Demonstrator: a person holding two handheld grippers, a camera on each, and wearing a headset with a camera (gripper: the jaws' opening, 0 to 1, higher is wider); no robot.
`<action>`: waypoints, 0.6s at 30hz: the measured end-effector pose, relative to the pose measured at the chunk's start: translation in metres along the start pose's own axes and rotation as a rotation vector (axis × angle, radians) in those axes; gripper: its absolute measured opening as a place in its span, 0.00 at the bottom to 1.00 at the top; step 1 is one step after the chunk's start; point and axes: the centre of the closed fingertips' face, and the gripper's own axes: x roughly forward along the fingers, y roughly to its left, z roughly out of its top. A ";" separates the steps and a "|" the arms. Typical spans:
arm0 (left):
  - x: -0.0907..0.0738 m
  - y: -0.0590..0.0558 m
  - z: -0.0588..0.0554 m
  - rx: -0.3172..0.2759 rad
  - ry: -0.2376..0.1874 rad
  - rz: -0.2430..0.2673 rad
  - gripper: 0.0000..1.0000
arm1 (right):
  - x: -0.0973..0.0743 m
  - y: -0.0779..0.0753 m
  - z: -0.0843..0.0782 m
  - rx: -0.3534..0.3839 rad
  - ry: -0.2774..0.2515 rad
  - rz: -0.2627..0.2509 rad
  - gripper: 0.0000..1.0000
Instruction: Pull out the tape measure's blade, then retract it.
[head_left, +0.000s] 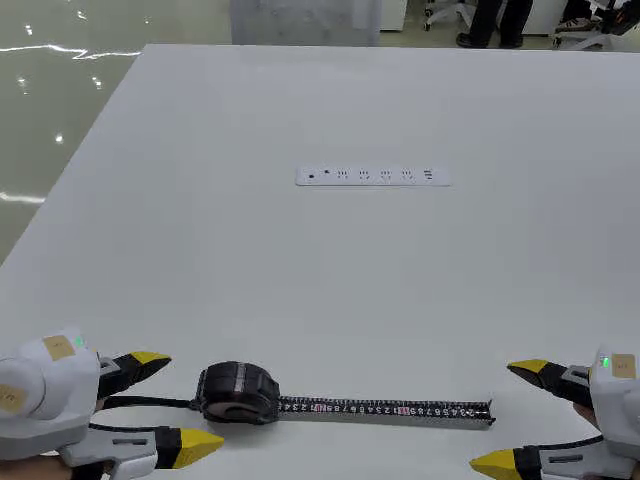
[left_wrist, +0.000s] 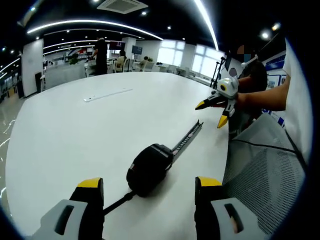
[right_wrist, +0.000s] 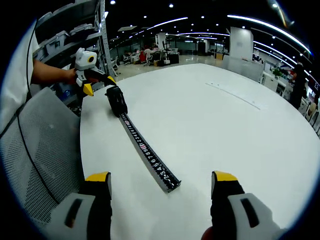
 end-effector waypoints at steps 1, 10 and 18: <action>-0.001 -0.001 0.000 -0.004 -0.003 0.001 0.72 | -0.001 0.000 0.000 0.002 -0.002 -0.005 0.84; -0.010 -0.005 -0.005 -0.039 -0.013 0.021 0.75 | -0.012 0.006 -0.001 0.013 -0.007 -0.027 0.88; -0.020 -0.009 -0.013 -0.072 -0.015 0.037 0.79 | -0.019 0.008 -0.005 0.028 -0.008 -0.041 0.90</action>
